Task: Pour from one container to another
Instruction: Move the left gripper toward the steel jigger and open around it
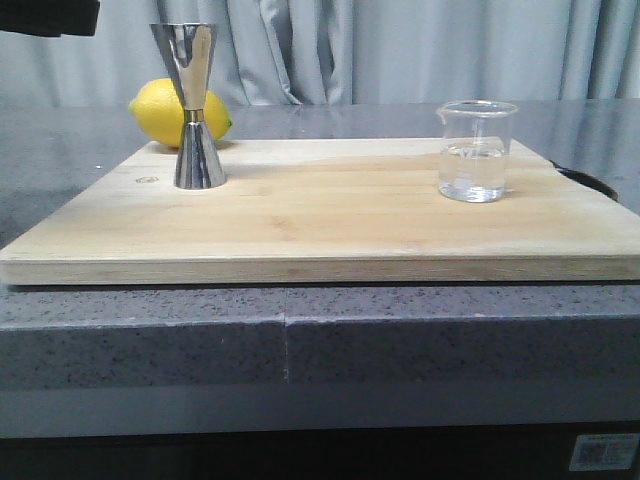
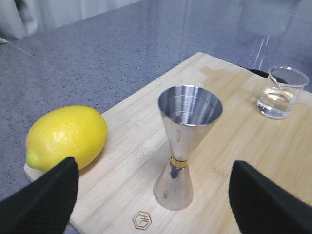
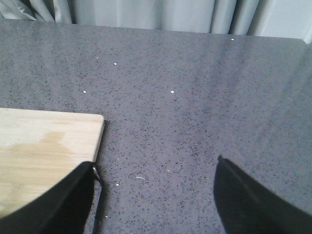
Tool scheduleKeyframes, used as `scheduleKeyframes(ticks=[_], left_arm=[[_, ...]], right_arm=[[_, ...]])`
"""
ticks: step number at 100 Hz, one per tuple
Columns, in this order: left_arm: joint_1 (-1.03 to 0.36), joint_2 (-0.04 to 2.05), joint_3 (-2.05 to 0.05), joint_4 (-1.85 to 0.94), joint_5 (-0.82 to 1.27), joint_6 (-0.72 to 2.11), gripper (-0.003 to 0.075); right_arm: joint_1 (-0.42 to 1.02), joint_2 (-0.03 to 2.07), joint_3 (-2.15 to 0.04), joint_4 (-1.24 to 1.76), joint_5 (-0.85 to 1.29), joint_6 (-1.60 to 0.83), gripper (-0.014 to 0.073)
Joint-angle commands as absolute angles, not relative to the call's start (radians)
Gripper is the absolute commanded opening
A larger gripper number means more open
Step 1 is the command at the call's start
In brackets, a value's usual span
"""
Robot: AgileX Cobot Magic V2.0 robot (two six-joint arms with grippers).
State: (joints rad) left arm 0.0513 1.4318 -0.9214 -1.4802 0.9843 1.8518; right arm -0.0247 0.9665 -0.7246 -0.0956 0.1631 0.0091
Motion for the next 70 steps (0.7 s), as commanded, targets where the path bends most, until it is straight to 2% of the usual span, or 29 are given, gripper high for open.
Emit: scheduleKeyframes(ticks=[1, 40, 70], left_arm=[[0.044, 1.406, -0.954, -1.554, 1.012, 1.862, 0.0589], [0.005, 1.496, -0.954, -1.559, 1.028, 1.873, 0.0589], [-0.058, 1.587, -0.954, -1.662, 1.042, 2.017, 0.0589]], right_arm=[[-0.026, 0.969, -0.758, -0.102, 0.107, 0.000, 0.0475], [-0.024, 1.052, -0.758, -0.059, 0.185, 0.000, 0.0475], [-0.014, 1.052, -0.758, -0.067, 0.165, 0.000, 0.0472]])
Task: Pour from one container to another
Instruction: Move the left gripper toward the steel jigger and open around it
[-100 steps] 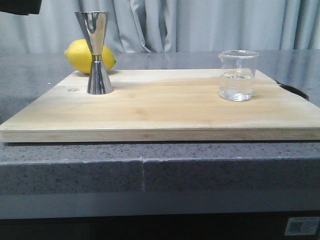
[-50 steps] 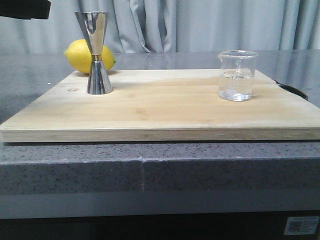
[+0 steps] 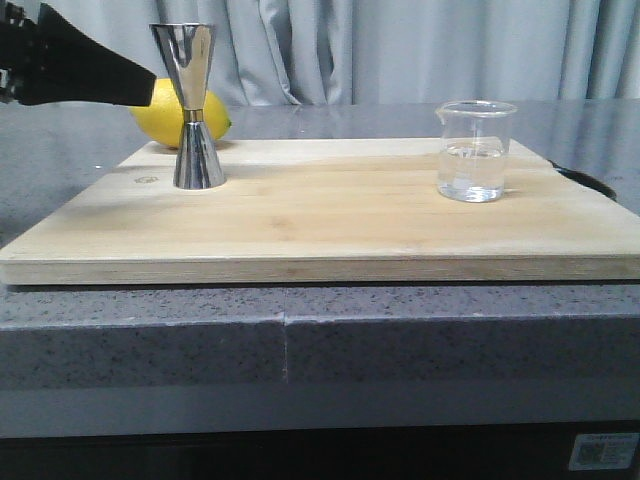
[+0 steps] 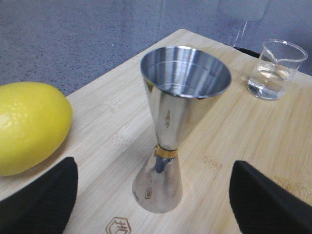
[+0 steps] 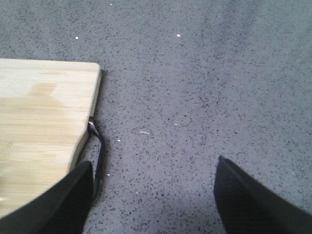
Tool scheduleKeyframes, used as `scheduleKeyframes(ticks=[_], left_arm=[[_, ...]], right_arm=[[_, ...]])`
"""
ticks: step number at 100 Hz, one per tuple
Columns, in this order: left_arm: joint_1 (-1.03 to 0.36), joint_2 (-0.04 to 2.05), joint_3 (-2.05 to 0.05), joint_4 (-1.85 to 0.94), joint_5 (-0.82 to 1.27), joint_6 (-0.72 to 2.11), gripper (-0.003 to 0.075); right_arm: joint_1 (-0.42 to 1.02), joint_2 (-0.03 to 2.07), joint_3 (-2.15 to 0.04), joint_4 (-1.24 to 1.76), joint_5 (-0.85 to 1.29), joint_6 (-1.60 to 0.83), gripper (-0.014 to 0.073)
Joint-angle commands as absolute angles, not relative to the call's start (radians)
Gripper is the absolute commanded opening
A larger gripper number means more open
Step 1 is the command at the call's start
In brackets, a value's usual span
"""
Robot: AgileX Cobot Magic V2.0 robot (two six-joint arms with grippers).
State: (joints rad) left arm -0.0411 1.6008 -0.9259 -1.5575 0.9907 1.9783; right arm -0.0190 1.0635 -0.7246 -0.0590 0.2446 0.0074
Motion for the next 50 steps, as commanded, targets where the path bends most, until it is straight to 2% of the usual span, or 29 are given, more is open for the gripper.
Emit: scheduleKeyframes(ticks=[1, 50], left_arm=[[-0.061, 1.591, -0.954, -1.666, 1.047, 2.025, 0.0589], [-0.079, 1.710, -0.954, -1.782, 1.160, 2.154, 0.0589]], right_arm=[[-0.014, 1.052, -0.758, -0.067, 0.166, 0.000, 0.0470], [-0.014, 1.053, -0.758, -0.072, 0.123, 0.000, 0.0470]])
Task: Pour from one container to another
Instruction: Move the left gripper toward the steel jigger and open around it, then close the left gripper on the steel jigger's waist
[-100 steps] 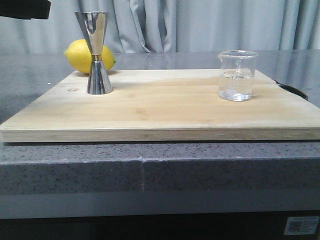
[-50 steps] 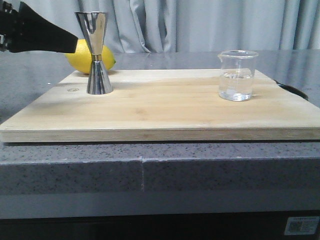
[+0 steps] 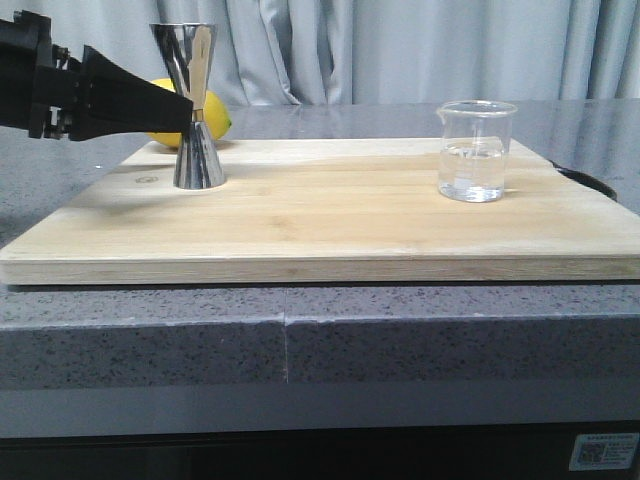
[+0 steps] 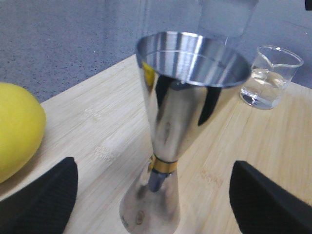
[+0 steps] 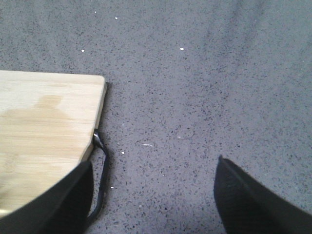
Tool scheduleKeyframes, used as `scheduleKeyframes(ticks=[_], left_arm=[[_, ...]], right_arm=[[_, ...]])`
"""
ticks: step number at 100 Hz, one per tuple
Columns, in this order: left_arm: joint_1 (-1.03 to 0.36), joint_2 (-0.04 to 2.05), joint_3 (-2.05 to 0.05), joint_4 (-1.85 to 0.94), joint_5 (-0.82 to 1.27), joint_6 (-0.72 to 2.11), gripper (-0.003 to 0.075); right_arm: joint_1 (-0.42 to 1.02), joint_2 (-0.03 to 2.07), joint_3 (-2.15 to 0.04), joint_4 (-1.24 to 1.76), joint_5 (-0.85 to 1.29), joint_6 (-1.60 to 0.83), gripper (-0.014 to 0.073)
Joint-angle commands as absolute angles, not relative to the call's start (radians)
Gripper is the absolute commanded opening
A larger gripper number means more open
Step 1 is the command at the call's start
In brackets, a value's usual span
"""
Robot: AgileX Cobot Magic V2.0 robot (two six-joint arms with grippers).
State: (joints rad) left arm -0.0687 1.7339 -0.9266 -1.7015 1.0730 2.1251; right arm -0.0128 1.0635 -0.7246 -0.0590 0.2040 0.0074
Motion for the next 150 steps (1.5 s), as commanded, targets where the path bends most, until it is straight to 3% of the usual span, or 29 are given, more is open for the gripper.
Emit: scheduleKeyframes(ticks=[1, 86, 123, 150], left_arm=[[-0.079, 1.710, -0.954, -1.784, 1.165, 2.159, 0.0589], [-0.156, 1.717, -0.954, -1.851, 1.115, 2.261, 0.0585], [-0.156, 1.717, -0.954, -1.851, 1.097, 2.261, 0.0408], [-0.156, 1.717, -0.954, -1.851, 1.078, 2.264, 0.0390]], right_arm=[[-0.014, 1.053, -0.758, -0.072, 0.123, 0.000, 0.0470], [-0.014, 1.087, -0.758, -0.072, 0.121, 0.000, 0.0470], [-0.014, 1.087, -0.758, -0.072, 0.121, 0.000, 0.0470], [-0.014, 1.087, -0.758, -0.072, 0.121, 0.000, 0.0470]])
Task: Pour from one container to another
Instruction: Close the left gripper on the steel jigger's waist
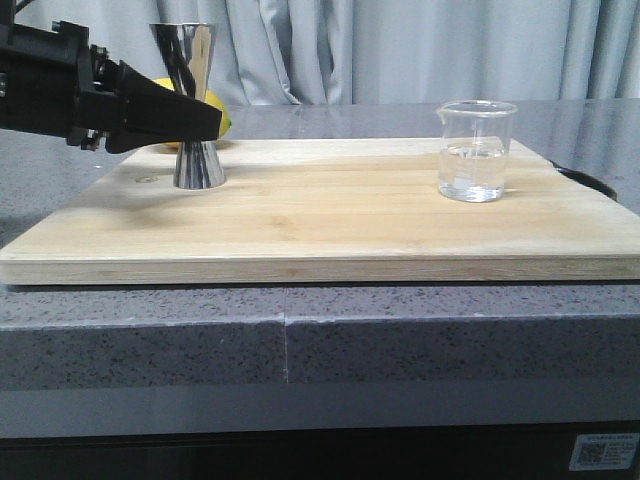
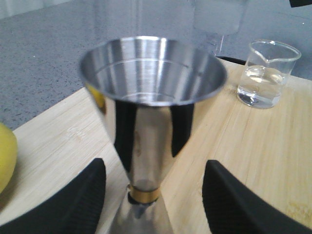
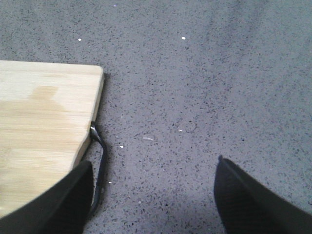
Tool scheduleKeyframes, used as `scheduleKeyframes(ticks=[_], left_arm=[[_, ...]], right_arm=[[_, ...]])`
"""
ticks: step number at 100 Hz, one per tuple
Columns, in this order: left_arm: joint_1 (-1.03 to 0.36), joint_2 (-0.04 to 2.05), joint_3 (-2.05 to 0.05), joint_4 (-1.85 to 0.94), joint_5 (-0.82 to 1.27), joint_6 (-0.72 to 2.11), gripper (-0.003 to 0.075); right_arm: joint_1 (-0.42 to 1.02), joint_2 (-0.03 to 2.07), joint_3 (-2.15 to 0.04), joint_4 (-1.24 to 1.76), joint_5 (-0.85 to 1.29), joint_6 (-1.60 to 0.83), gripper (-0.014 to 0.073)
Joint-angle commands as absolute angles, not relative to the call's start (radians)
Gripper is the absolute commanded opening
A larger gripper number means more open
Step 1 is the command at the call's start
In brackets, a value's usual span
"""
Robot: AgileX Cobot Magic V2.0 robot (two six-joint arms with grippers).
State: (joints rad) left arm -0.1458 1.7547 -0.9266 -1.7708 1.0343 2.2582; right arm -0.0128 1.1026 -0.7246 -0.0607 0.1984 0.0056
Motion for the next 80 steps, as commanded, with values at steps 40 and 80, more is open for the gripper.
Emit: scheduleKeyframes(ticks=[40, 80], left_arm=[[-0.156, 1.717, -0.954, -1.851, 1.070, 2.294, 0.0390], [-0.156, 1.717, -0.956, -1.851, 1.047, 2.296, 0.0390]], right_arm=[[-0.014, 1.087, -0.758, -0.072, 0.121, 0.000, 0.0470], [-0.014, 1.087, -0.758, -0.072, 0.121, 0.000, 0.0470]])
